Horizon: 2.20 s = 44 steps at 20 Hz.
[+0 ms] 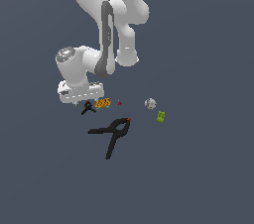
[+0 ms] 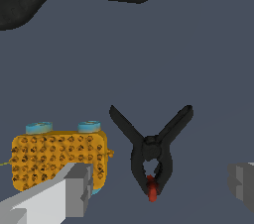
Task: Pick up a designated object from a clutter of objects.
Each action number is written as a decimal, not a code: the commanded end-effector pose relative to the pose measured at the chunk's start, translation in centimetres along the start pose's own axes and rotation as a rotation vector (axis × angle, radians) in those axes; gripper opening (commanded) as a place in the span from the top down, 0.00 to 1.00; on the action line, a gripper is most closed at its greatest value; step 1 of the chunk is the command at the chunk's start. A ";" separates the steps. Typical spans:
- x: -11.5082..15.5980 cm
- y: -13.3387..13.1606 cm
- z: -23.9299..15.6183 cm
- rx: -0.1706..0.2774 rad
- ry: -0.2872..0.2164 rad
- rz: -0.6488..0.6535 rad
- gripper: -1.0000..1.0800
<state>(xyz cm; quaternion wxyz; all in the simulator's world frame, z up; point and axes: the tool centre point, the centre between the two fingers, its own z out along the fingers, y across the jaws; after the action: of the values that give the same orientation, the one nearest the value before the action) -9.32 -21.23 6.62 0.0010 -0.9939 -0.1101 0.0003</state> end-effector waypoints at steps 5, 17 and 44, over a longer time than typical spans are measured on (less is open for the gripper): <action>-0.2 0.1 0.3 -0.001 0.000 -0.001 0.04; -0.4 0.2 4.4 -0.002 0.000 -0.002 0.04; 1.4 -0.5 1.4 -0.026 0.034 0.004 1.00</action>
<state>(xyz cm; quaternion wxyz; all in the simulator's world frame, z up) -8.18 -20.93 4.65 -0.0101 -0.9940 -0.1077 -0.0180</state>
